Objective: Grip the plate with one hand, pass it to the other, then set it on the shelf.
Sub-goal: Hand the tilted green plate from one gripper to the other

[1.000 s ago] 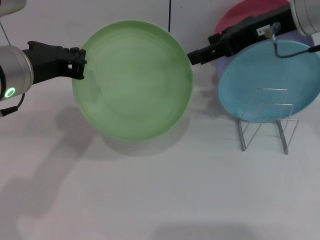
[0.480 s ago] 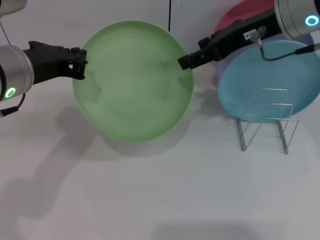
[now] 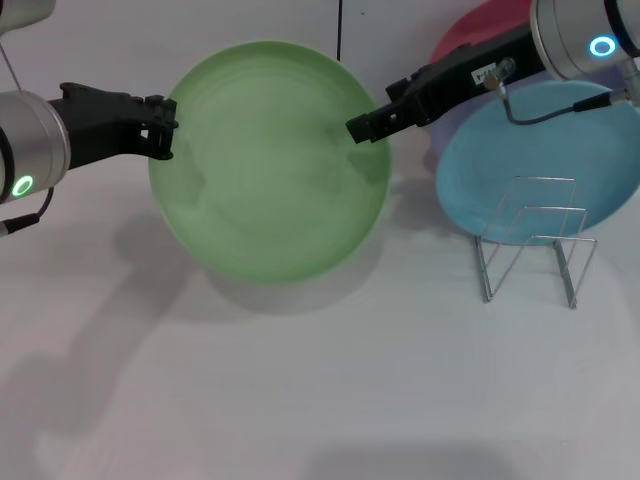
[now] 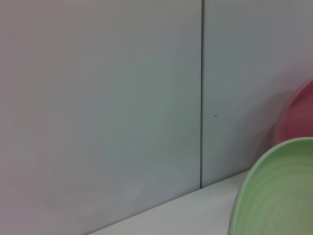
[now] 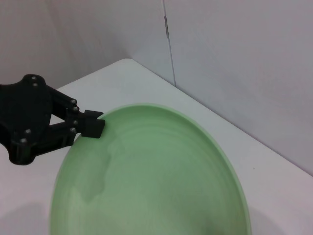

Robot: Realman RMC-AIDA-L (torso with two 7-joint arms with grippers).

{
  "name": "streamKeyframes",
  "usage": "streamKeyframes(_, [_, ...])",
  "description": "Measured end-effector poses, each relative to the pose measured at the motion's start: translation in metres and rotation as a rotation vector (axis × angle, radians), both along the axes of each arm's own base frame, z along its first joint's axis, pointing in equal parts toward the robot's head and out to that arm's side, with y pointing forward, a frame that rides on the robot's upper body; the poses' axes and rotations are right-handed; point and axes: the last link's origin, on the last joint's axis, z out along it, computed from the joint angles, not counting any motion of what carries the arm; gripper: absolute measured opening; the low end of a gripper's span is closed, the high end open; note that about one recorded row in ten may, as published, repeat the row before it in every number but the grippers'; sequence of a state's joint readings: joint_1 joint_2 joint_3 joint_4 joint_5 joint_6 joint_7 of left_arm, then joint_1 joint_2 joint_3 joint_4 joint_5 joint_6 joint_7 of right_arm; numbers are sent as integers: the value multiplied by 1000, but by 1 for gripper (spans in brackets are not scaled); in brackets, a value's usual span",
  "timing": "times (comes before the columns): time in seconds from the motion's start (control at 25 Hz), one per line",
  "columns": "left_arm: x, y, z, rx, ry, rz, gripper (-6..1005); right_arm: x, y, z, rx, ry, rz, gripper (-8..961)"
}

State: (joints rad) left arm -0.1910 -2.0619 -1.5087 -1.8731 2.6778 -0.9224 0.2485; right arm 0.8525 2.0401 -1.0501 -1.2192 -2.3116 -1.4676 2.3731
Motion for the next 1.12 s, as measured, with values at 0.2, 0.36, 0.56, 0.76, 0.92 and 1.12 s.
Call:
streamKeyframes(0.2, [0,-1,-1,-3,1,0,32,0,1,-3,3,-4,1,817])
streamKeyframes(0.36, [0,-1,-2,-7,1,-2,32,2,2,-6,-1,-10,-5,818])
streamKeyframes(0.56, [1,-1,-3,-9,2,-6,32,2,3,-9,-3,-17,-6,810])
streamKeyframes(0.76, [3,-2,-3,-10,3,-11,32,2,3,-12,-10,-25,-7,772])
streamKeyframes(0.92, [4,-3,-2,-12,3,-15,32,2,3,-12,-12,-24,-10,741])
streamKeyframes(1.12, [5,-4,-3,-15,4,-16,32,3,3,-13,-15,-25,-13,587])
